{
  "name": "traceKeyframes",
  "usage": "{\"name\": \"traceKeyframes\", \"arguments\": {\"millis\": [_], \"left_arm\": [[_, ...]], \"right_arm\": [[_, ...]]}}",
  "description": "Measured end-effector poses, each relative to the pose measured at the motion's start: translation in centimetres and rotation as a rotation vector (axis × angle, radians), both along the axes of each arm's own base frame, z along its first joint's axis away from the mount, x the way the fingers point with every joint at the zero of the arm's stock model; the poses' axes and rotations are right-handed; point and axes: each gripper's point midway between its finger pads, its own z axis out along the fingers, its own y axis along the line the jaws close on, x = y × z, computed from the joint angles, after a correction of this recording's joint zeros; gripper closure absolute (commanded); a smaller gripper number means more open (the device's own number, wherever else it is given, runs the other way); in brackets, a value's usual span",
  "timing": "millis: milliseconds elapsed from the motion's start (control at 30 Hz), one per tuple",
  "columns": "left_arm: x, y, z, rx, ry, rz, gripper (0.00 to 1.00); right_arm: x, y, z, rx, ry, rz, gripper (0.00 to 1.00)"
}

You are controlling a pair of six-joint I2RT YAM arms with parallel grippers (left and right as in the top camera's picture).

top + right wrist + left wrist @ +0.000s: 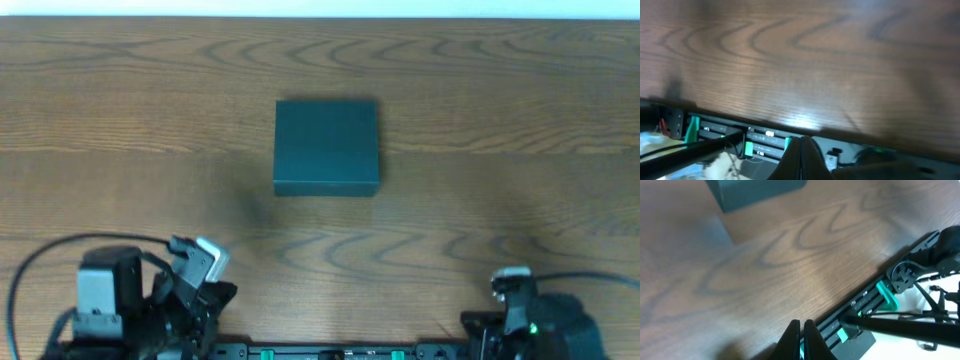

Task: Pack container

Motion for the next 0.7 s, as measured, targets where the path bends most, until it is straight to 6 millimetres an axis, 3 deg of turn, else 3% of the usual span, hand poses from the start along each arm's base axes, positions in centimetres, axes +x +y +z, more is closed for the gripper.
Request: {"name": "traceKeyframes", "arguments": {"millis": [133,167,200,233,267,300,700], "left_arm": [[0.3,-0.1,-2.1,-0.033,0.020,0.047,0.94],[0.5,-0.1,-2.3,-0.042,0.028,0.063,0.94],[0.7,-0.2,-2.3,-0.051,0.031,0.074,0.65],[1.1,-0.2,-2.1,-0.062,0.022,0.087,0.05],[1.4,-0.2,-1.9,-0.073,0.015,0.097,0.05],[1.7,-0.3,-1.7,-0.080,0.008,0.104,0.05],[2.2,-0.2,-1.4,-0.132,0.055,0.196,0.05]], "right_arm": [[-0.5,0.3,-1.2,0.056,-0.015,-0.012,0.98],[-0.4,0.5,-0.9,0.074,-0.029,-0.013,0.88],[-0.2,0.7,-0.7,0.090,-0.036,-0.019,0.59],[0.0,0.9,-0.5,0.102,-0.043,-0.020,0.28],[0.1,1.0,-0.3,0.111,-0.049,-0.025,0.08],[0.2,1.1,-0.2,0.120,-0.051,-0.029,0.01],[0.7,1.4,0.3,0.199,-0.022,-0.123,0.01]]}}
